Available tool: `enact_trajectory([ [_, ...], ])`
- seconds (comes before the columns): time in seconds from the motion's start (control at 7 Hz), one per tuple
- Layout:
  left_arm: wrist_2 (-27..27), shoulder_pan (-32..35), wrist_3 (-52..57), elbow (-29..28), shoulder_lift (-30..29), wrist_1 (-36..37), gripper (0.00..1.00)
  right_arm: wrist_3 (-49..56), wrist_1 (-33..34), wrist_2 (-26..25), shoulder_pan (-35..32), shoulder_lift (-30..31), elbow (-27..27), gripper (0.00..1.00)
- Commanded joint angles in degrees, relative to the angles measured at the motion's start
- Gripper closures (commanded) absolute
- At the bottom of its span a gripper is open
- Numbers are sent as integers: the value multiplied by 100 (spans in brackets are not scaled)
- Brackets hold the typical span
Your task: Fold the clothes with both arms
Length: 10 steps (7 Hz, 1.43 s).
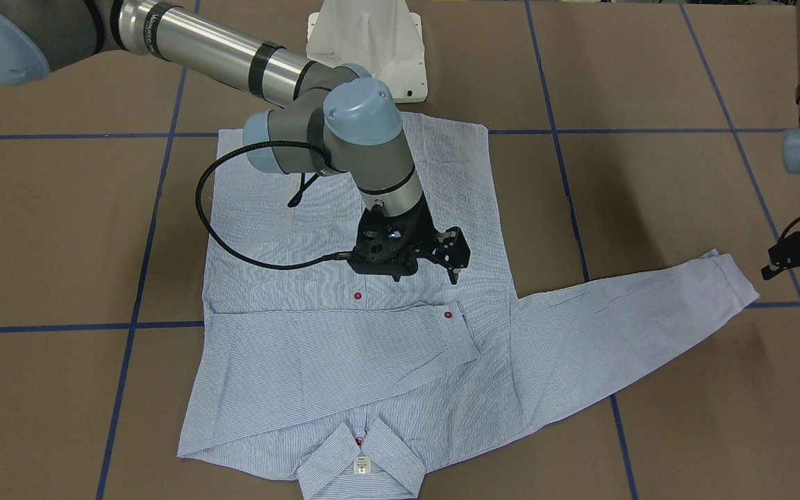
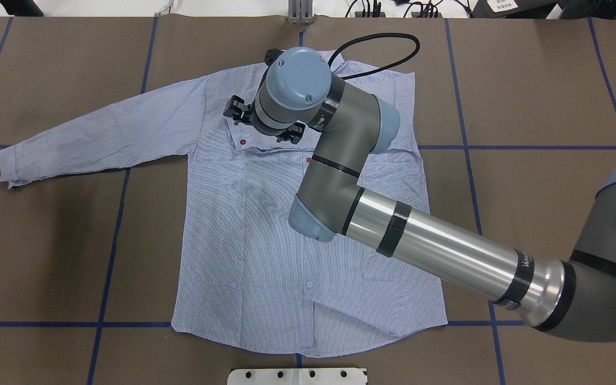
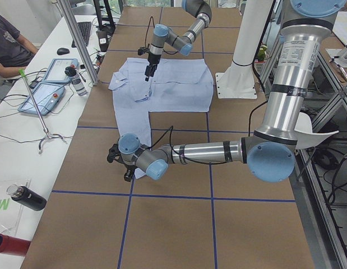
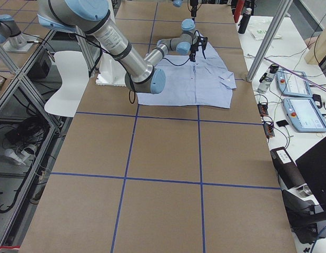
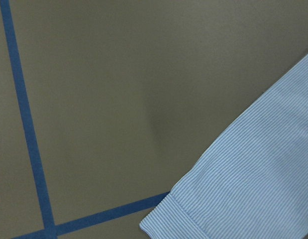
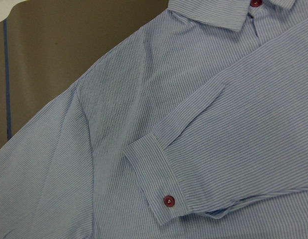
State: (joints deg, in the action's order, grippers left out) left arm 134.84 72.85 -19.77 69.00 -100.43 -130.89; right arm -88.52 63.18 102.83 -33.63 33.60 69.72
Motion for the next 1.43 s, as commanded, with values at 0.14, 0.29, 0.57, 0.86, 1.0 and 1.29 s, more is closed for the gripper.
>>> enact_trajectory([
  [0.14, -11, -95, -192, -308, -153, -16, 32, -7, -34, -17, 5, 400, 374, 0],
  [0.29, -2, -261, -229, -334, -162, -16, 32, 2, -8, 9, -3, 732, 794, 0],
  [0.57, 425, -280, -247, -404, -135, 45, 32, 2, 10, 18, -29, 867, 974, 0],
  [0.86, 929, -298, -1259, -484, -91, -41, 33, -7, 10, 18, -38, 1130, 1254, 0],
  [1.0, 1087, -298, -1344, -484, -30, -138, 33, -7, 19, 10, -47, 1148, 1290, 0],
  [1.29, 1088, -341, -1345, -510, -3, -174, 33, -7, 19, 9, -47, 1175, 1316, 0],
])
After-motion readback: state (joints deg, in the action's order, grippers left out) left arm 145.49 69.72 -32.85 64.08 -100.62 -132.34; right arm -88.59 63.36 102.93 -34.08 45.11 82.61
